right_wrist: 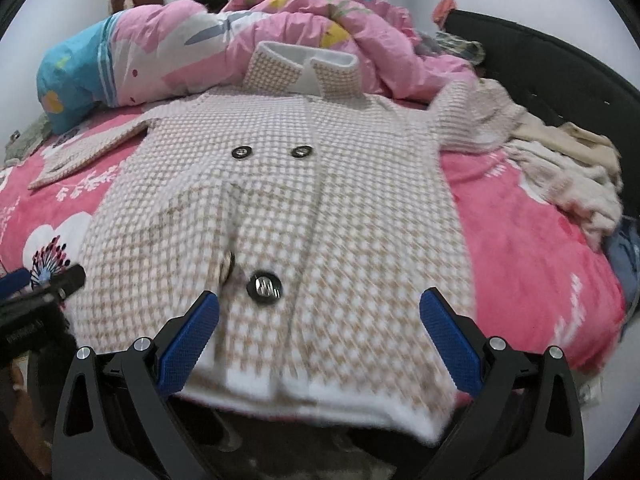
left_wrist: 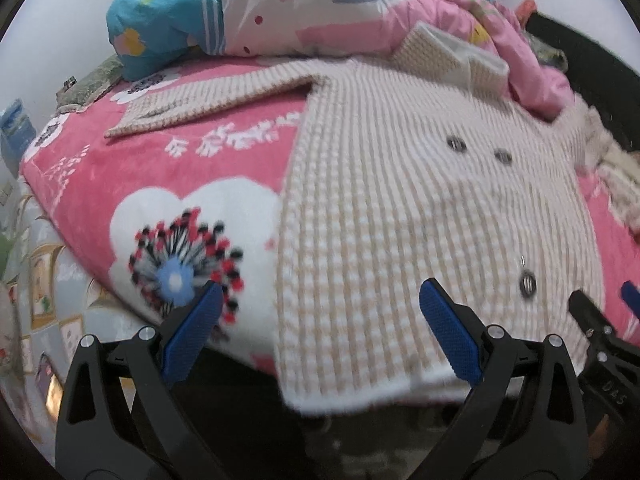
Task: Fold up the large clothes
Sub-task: 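Move both tools over the coat toward its sleeve and front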
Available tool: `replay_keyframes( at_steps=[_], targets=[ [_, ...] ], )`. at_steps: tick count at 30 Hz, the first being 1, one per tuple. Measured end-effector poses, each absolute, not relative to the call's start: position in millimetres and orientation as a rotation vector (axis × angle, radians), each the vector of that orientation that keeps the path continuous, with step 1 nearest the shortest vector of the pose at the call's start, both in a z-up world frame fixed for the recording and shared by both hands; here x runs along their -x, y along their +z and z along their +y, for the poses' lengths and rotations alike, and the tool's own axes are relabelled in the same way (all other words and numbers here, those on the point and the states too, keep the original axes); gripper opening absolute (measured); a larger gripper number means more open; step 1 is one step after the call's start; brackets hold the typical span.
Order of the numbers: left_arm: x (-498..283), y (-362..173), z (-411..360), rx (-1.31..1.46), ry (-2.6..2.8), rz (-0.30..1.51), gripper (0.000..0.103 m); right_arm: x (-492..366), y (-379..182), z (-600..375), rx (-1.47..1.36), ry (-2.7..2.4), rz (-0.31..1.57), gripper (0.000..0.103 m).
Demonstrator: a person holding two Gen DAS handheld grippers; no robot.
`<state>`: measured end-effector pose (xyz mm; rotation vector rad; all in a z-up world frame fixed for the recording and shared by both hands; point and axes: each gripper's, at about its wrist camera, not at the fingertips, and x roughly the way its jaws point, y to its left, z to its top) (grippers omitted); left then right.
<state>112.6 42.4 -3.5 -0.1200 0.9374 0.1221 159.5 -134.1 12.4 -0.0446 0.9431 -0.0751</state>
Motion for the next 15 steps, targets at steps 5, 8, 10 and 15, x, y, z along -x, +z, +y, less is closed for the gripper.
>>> replay_keyframes(
  at_steps=[5, 8, 10, 15],
  targets=[
    [-149, -5, 80, 0.229, 0.086, 0.882, 0.095, -214, 3, -129, 0.056, 0.027, 0.929, 0.098],
    [-177, -3, 105, 0.286, 0.09, 0.878, 0.095, -254, -4, -120, 0.068, 0.097, 0.938, 0.098],
    [-196, -1, 119, 0.311, 0.095, 0.867, 0.095, -280, -12, -111, 0.063, 0.144, 0.968, 0.098],
    [-243, 2, 156, 0.328, 0.172, 0.815, 0.095, -325, -30, -79, 0.08, 0.243, 1.015, 0.098]
  ],
)
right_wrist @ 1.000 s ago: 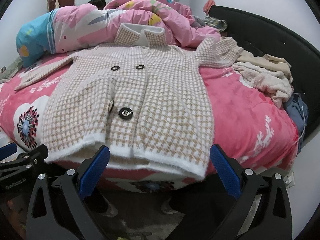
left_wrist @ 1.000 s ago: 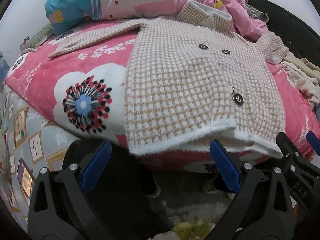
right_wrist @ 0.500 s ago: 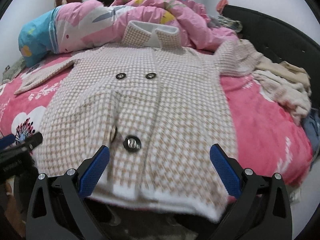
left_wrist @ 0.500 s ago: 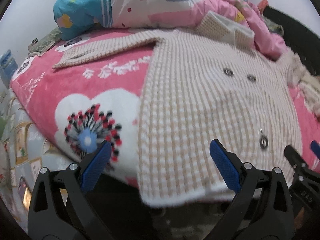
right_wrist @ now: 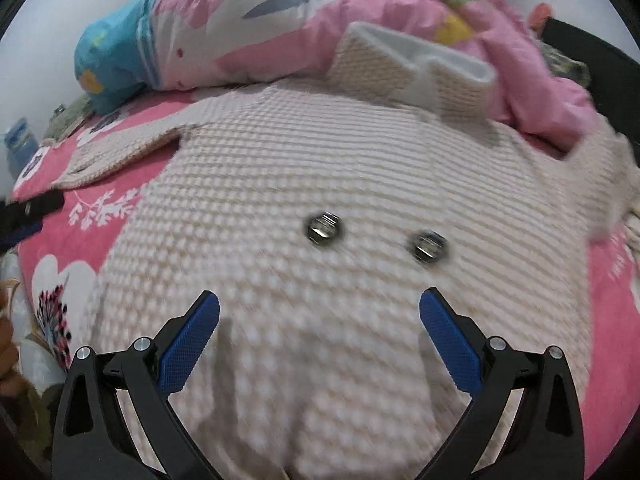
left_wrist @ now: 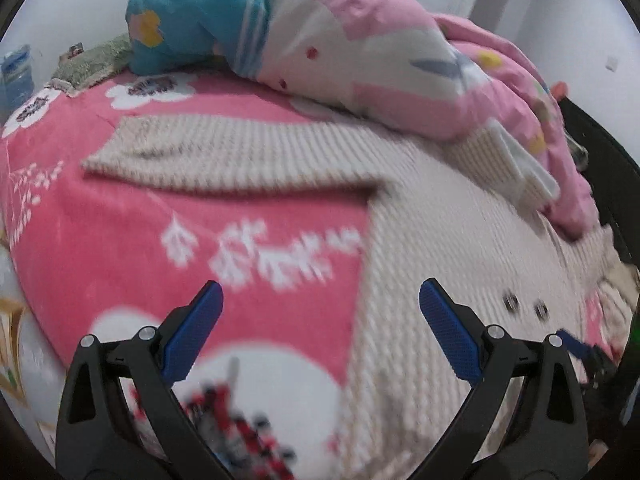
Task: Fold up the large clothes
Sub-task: 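Move both tools over the coat toward its sleeve and front, then grasp the coat sleeve cuff with the left gripper and lift it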
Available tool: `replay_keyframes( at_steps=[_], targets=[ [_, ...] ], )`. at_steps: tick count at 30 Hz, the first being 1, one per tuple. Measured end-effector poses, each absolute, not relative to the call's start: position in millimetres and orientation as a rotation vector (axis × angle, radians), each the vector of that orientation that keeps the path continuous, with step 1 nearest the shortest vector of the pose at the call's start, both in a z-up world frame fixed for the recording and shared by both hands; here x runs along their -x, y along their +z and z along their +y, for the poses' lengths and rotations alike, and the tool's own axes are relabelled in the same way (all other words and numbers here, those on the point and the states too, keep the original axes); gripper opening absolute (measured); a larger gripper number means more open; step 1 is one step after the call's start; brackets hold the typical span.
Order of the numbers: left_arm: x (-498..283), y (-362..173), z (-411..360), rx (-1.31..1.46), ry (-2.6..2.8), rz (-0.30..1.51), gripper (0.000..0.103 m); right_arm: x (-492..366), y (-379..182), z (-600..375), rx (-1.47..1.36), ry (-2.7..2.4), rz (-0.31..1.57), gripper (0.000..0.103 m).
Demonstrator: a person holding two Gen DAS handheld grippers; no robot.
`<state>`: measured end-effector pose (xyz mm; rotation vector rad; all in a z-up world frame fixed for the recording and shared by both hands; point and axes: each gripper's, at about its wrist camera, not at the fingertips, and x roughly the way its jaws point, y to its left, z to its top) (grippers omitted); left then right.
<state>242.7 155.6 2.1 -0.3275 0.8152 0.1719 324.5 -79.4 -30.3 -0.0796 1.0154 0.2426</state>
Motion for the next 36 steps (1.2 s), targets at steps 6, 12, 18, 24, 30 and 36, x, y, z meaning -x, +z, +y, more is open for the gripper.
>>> replay_keyframes(
  at_steps=[6, 12, 18, 24, 30, 36],
  targets=[
    [-290, -11, 206, 0.325, 0.345, 0.817, 0.095, -350, -62, -51, 0.178, 0.258, 1.081, 0.098],
    [-321, -38, 263, 0.375, 0.53, 0.875, 0.095, -346, -67, -48, 0.207, 0.265, 1.083, 0.098],
    [-332, -46, 323, 0.511, 0.661, 0.866, 0.095, -353, -72, -41, 0.2, 0.272, 1.124, 0.098],
    [-343, -53, 363, 0.573, 0.76, 0.848, 0.091, -361, -77, -43, 0.198, 0.305, 1.139, 0.098],
    [-348, -62, 370, 0.574, 0.781, 0.83, 0.067, -358, -77, -61, 0.195, 0.304, 1.161, 0.098],
    [-348, -48, 361, 0.495, 0.825, 0.781, 0.024, -360, -76, -59, 0.204, 0.297, 1.18, 0.098]
  ],
)
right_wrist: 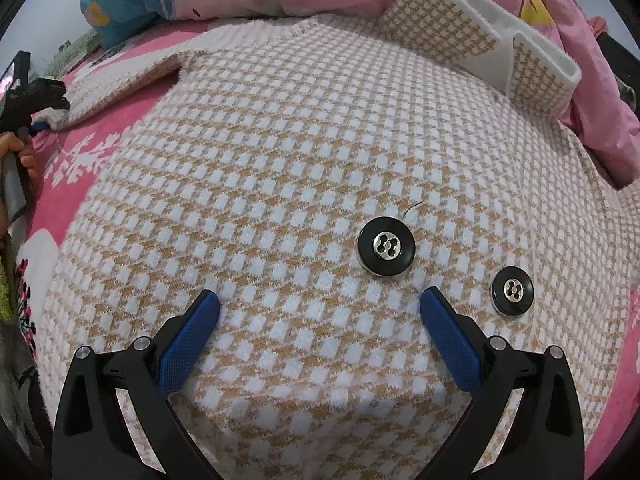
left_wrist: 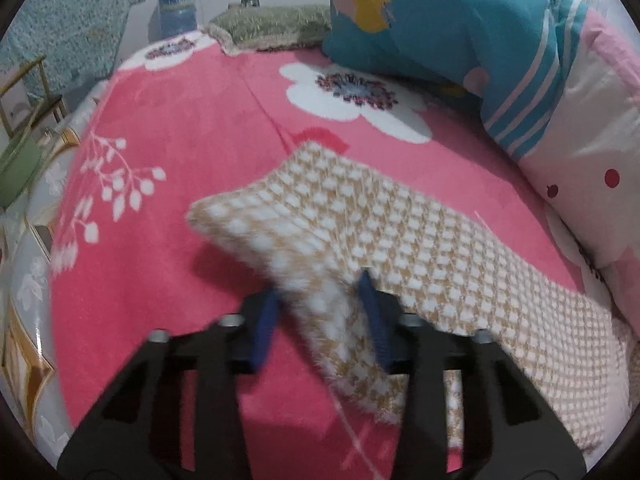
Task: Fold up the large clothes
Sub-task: 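Grasp the coat sleeve cuff with the left gripper and lift it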
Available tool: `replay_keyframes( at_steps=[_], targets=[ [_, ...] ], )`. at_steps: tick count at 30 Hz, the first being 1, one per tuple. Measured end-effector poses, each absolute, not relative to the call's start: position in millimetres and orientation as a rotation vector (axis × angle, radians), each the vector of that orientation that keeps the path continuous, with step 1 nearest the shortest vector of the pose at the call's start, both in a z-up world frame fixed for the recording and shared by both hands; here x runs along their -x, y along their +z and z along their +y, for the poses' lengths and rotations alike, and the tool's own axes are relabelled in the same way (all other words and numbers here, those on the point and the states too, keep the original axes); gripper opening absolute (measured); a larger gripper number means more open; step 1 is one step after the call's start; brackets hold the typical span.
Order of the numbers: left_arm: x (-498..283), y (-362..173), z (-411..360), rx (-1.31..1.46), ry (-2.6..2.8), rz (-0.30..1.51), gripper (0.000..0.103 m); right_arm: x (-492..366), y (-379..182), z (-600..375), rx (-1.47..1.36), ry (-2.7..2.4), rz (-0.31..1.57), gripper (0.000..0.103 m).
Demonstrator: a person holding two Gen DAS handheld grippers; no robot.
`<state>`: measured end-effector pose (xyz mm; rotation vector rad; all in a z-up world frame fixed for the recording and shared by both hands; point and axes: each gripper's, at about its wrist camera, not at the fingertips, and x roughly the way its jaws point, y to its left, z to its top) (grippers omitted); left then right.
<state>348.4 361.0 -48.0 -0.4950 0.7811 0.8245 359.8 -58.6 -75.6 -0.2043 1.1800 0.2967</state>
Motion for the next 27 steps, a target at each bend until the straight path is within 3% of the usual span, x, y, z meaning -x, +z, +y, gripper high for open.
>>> replay_keyframes(
  at_steps=[3, 10, 19, 23, 27],
  targets=[
    [-349, -32, 353, 0.454, 0.789, 0.744, 0.018, -364, -76, -56, 0.214, 0.296, 1.178, 0.098],
    [-344, 32, 294, 0.294, 0.682, 0.602, 0.016, -356, -47, -51, 0.247, 0.286, 1.055, 0.098],
    [-344, 121, 131, 0.059, 0.358, 0.451, 0.015, -316, 10, -105, 0.164, 0.274, 0.882, 0.098],
    [-351, 127, 49, -0.007, 0.193, 0.469, 0.015, -296, 20, -147, 0.121, 0.216, 0.822, 0.098],
    [-358, 96, -35, -0.07, 0.04, 0.552, 0.016, -284, 15, -192, 0.066, 0.147, 0.817, 0.098]
  ],
)
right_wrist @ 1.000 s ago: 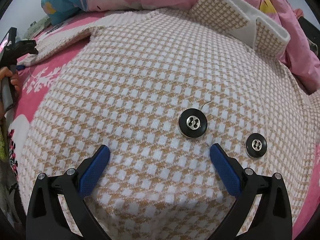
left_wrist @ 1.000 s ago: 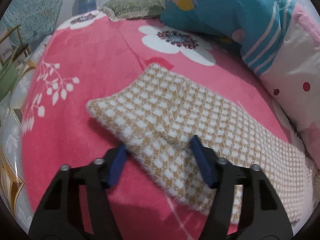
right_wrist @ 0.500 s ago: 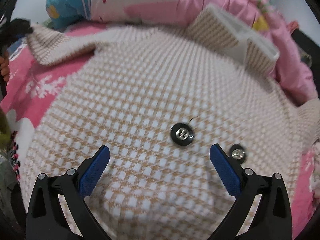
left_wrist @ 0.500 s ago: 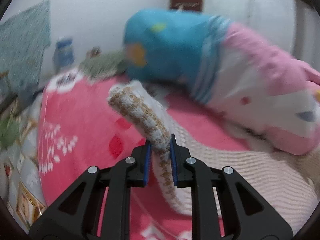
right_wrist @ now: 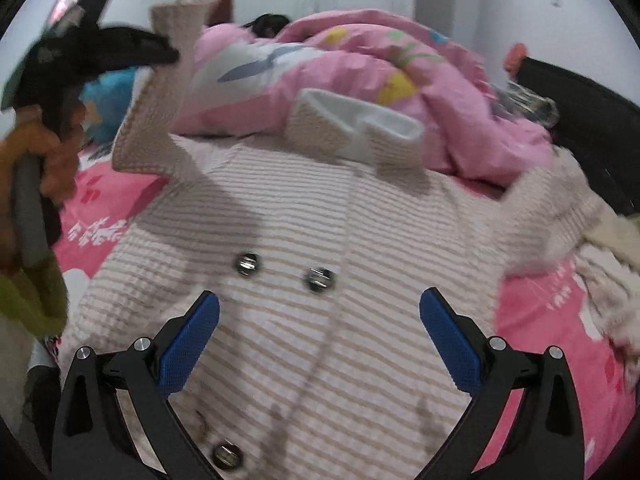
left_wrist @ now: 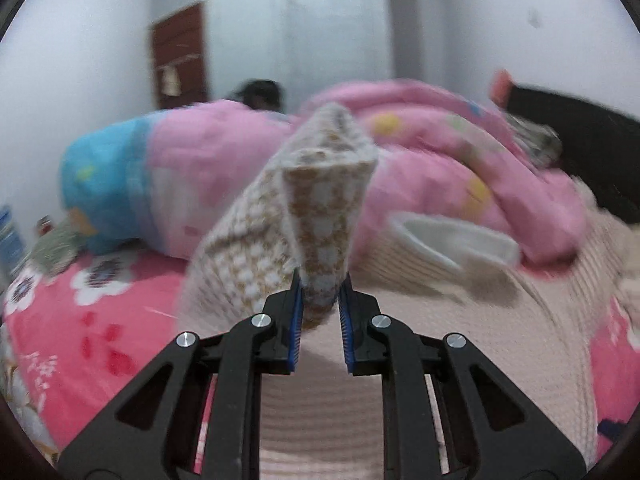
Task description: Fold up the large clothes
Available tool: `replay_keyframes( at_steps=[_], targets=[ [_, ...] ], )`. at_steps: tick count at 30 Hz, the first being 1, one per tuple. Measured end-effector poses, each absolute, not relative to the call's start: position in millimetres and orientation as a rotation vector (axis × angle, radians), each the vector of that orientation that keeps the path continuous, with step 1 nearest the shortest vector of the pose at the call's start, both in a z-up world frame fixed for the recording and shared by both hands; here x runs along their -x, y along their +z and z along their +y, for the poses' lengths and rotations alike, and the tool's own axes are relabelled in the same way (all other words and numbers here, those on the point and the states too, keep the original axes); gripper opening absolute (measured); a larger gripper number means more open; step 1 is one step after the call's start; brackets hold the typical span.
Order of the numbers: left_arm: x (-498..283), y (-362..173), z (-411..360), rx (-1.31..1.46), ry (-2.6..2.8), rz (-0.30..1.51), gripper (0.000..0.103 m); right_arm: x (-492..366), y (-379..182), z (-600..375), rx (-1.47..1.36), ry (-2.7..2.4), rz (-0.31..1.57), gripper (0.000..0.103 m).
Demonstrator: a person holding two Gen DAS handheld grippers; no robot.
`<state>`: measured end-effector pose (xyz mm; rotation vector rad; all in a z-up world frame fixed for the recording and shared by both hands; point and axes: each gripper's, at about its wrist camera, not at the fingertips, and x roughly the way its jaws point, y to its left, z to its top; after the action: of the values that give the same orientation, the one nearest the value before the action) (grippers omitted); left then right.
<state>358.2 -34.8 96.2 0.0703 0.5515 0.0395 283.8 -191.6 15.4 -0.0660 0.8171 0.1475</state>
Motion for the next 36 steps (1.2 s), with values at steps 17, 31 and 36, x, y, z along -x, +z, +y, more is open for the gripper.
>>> replay_keyframes(
  at_steps=[17, 31, 36],
  targets=[
    [-323, 28, -16, 0.02, -0.226, 0.814, 0.07, -312, -81, -253, -0.014, 0.139, 1.082, 0.098],
    [-376, -30, 66, -0.063, 0.136, 0.951, 0.07, -415, -1, -232, -0.323, 0.475, 1.047, 0.098],
    [-382, -43, 68, -0.057, 0.129, 0.968, 0.068, -463, -46, -209, -0.463, 0.49, 1.181, 0.074]
  ],
)
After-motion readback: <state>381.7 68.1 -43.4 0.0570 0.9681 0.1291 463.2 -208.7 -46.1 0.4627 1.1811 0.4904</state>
